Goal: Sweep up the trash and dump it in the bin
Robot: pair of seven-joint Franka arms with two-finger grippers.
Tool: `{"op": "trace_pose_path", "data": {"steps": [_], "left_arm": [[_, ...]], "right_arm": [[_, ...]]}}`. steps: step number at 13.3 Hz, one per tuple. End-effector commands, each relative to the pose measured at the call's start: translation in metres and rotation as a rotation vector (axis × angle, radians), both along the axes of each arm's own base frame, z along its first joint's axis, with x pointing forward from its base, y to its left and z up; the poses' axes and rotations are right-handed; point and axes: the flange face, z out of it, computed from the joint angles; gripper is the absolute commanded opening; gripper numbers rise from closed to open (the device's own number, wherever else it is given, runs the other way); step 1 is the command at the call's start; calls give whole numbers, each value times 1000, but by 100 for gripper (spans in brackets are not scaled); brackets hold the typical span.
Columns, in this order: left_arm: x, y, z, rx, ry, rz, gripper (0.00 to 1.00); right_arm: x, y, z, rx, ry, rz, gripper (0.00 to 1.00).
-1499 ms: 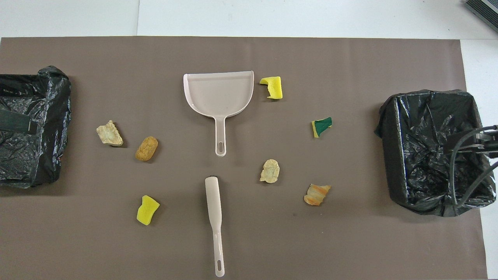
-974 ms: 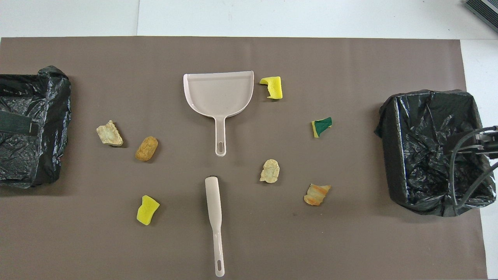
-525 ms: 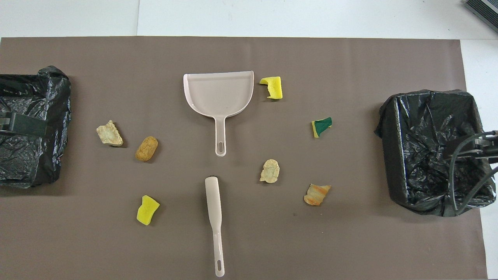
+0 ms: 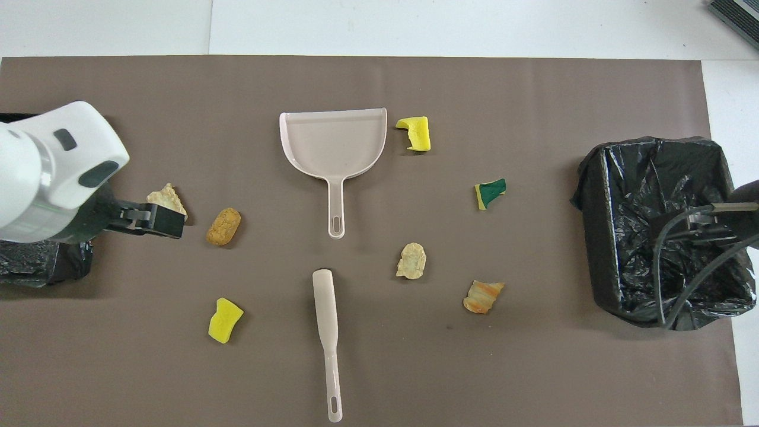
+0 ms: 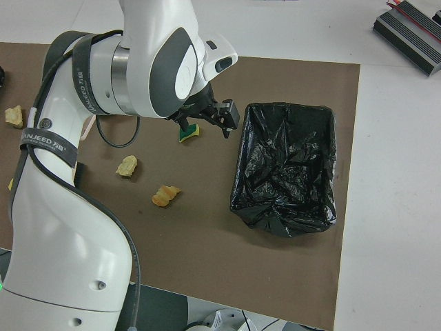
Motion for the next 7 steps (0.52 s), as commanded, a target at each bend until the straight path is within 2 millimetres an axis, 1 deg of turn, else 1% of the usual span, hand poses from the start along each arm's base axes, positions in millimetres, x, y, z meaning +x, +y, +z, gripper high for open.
{"op": "trace_pose_path", "data": {"steps": [1,2,3,4,5,6,7], "left_arm": [[-30,-27,-32,0,5,-34,100],[-40,-31,-49,0,5,-34,100],[-55,-42,-64,-3,-6,-28,100],[-69,-49,-78,-4,-11,5,100],[-81,-59,-90,-2,-12,28,100],[-88,-71,-98,-2,-15,37,100],[-91,-76,-111,4,-8,56,100]], "right_arm": [[15,5,-18,-3,5,36,100],[23,7,-22,-4,8,41,100],[32,14,-39,-3,32,53,100],[42,22,-44,0,20,70,100],[49,30,-45,1,6,83,100],[59,45,-57,7,18,109,100],[70,57,-67,27,26,124,100]]}}
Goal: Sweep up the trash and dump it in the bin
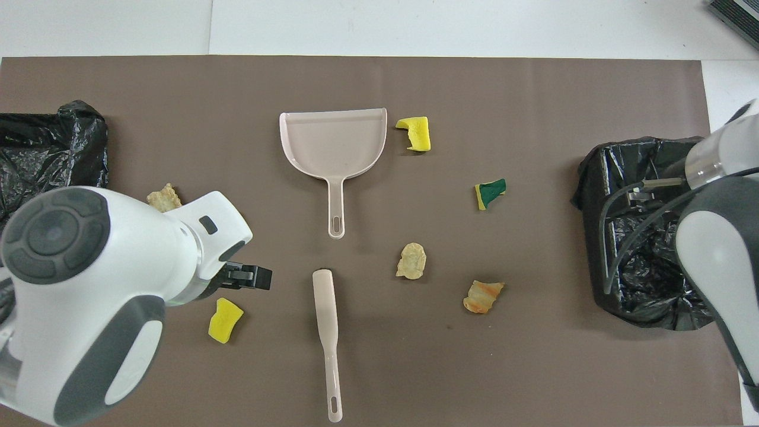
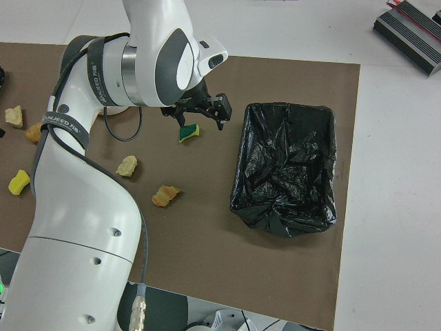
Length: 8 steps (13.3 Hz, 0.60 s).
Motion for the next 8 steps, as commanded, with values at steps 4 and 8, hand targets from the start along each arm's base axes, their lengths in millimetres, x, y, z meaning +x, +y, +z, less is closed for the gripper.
{"op": "trace_pose_path", "data": {"steps": [4,8], "left_arm": [[-74,-55,-83,10,-6,41,100],[-135,-103,-133,50,30,-89,100]], "right_arm": [[45,69,-29,54,13,112,100],[42,106,-33,55,-4,82,100]]}}
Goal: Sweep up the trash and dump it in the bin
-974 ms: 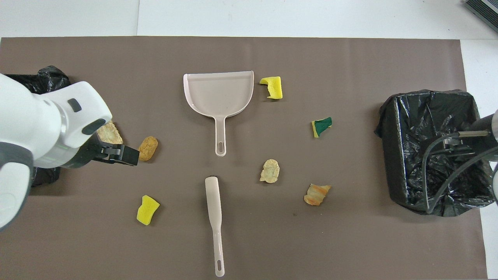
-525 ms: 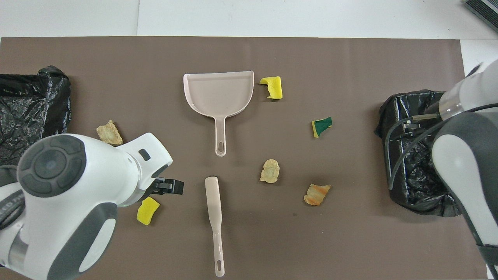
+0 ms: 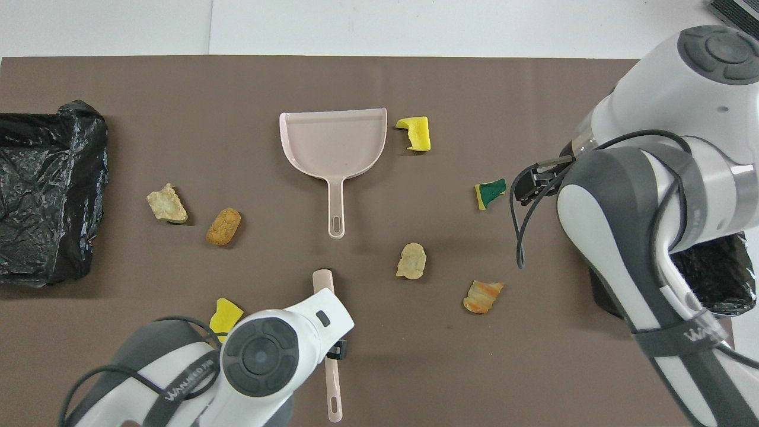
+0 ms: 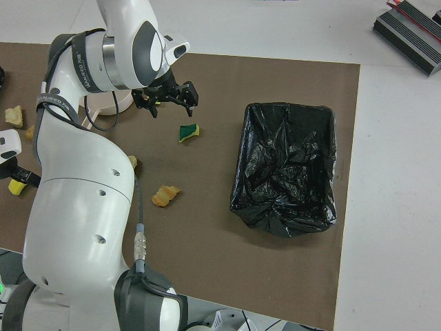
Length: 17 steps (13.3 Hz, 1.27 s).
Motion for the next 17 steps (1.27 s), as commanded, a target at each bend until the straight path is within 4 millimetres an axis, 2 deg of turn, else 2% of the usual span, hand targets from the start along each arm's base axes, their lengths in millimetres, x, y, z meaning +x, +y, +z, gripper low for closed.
{"op": "trace_pose_path", "data": {"steps": [1,2,4,7,8,9,10,13,15,17], "left_arm": [[-32,-10,-28,-9,-7,10,100],[-49,-17,-41,-13,-14,17,100],[-64,-18,-62,-18,-22,-5,100],[-69,-24,-70,-15,-17,-40,98],[-68,-25,-69,-14,-16,-41,87],[-67,-25,-69,-13,-15,-39,63],[-62,-25,-67,-17,-18,-35,39],[-47,-36,-58,-27,-28,-22,3],[-35,-35,-48,-38,-44,-32,0],[-10,-21,-28,-23,-36,-2,0]], "right_arm": [[2,20,3,23,-15,-40,100],[2,28,3,25,-32,-53,100],[-1,51,-4,14,-56,-56,100],[12,58,-32,5,-65,-80,100],[12,78,-45,-15,-70,-78,100],[13,88,-52,-28,-82,-72,100],[13,87,-52,-33,-81,-69,100],[16,84,-51,-29,-94,-69,100],[13,92,-51,-18,-92,-59,100],[16,84,-52,-24,-94,-70,100]]}}
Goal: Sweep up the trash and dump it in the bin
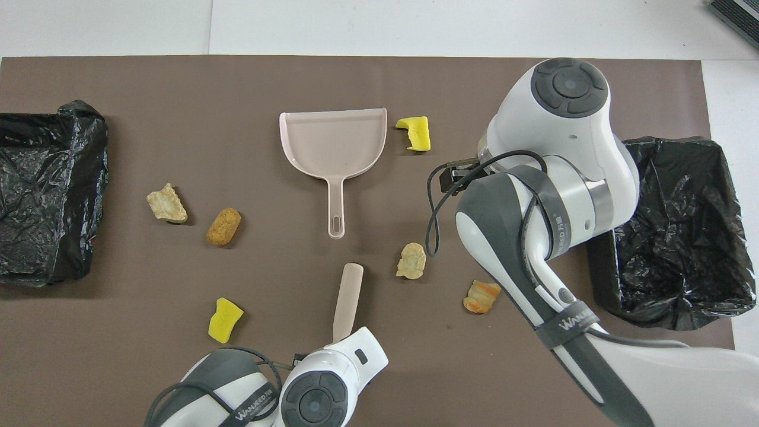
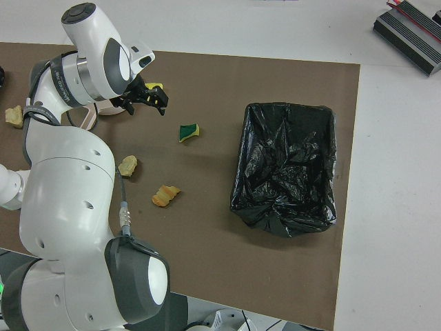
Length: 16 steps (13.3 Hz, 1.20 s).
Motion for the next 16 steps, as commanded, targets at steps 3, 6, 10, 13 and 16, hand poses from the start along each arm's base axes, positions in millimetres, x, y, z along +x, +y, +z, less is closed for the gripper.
{"op": "trace_pose_path", "data": {"steps": [3,6,10,13,16], "left_arm": [[48,41,45,86,10,52,0],[74,108,68,116,44,198,0],[129,179,69,142,-53,322,0],[166,253,61,133,-53,341,0],[193,304,53,183,-51,398,0]], "right_arm": [[2,-1,1,1,-32,-9,100],[2,0,-2,13,-35,-14,100],[3,12,0,25,-70,-8,100],[-4,54,-5,39,-114,-7,100],[-13,102,-32,43,-127,-44,100]]}}
